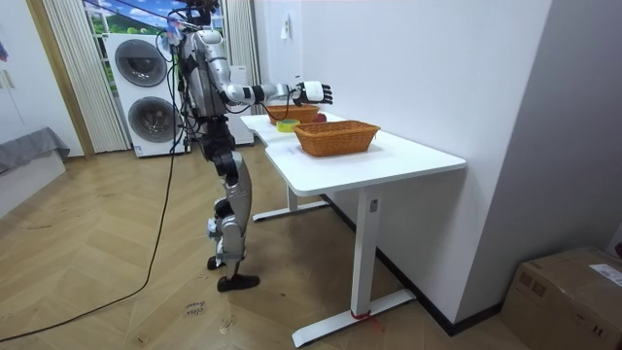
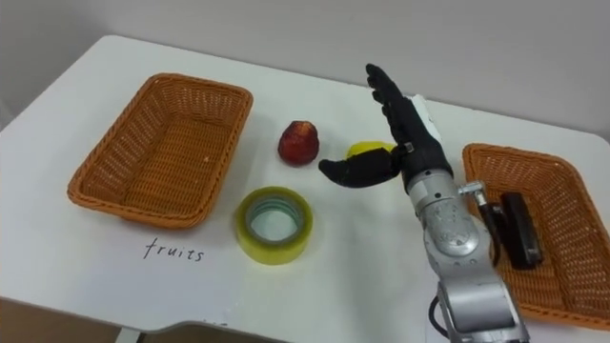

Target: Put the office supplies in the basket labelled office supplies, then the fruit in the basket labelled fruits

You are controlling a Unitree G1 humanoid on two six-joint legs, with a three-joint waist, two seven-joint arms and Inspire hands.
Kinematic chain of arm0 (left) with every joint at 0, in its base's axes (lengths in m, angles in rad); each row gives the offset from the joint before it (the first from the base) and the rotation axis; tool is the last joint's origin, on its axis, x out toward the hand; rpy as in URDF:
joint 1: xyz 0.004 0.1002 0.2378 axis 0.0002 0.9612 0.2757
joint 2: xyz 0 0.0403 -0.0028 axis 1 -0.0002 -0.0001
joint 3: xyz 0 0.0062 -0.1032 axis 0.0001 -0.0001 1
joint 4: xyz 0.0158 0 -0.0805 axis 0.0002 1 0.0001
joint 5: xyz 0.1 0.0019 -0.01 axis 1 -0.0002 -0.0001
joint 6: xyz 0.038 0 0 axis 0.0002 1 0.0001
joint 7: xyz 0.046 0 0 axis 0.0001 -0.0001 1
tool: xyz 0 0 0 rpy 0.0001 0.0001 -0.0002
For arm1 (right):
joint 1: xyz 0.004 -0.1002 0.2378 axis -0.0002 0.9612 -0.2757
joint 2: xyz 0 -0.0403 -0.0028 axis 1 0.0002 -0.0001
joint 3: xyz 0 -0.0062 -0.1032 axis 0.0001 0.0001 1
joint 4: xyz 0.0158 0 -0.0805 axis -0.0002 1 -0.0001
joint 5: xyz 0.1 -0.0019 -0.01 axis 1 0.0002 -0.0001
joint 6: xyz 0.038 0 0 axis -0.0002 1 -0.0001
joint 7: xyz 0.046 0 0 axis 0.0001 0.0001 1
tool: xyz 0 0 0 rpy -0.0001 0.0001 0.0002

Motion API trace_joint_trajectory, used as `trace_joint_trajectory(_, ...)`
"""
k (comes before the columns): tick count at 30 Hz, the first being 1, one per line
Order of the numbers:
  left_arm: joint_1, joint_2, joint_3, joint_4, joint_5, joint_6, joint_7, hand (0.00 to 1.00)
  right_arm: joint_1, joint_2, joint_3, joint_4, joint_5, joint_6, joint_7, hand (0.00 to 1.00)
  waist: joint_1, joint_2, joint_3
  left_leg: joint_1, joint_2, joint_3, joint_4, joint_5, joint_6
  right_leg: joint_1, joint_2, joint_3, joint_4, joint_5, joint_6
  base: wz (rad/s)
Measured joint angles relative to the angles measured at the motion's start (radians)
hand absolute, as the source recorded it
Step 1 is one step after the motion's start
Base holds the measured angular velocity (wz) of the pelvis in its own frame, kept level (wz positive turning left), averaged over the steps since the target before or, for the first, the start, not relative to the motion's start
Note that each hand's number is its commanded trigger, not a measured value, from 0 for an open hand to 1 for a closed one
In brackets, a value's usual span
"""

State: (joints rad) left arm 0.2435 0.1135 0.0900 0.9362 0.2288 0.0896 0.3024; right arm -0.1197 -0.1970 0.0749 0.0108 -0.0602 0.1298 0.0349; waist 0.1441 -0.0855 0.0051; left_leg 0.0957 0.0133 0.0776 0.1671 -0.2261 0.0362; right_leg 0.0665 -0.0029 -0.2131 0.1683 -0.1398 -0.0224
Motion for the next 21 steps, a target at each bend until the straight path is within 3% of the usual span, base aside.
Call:
trace_joint_trajectory(7,-0.011,-0.003,-0.022,-0.013,-0.001,-0.001,-0.003,0.00,-0.015,0.001,0.025,0.060,0.025,-0.009,-0.001,0.00,0.001,0.011,-0.0044,0.000,-0.002,-0.002,0.000,0.001,0.002,0.000,-0.007,-0.003,0.000,0.000,0.000,0.01)
trace_joint_trajectory(10,-0.016,-0.003,-0.034,-0.015,-0.001,-0.001,-0.010,0.00,-0.018,0.000,0.025,0.075,0.034,-0.009,-0.001,0.00,0.004,0.021,-0.0044,0.001,-0.005,-0.001,-0.001,0.003,0.005,0.001,-0.010,-0.004,0.001,0.001,0.001,0.00)
trace_joint_trajectory(21,-0.012,-0.006,-0.037,-0.034,0.000,-0.001,-0.013,0.00,-0.020,0.000,0.063,0.142,0.059,-0.009,0.009,0.00,0.016,0.025,-0.0021,-0.005,-0.005,-0.001,-0.001,0.006,0.004,-0.006,-0.011,-0.004,0.002,0.001,0.002,0.00)
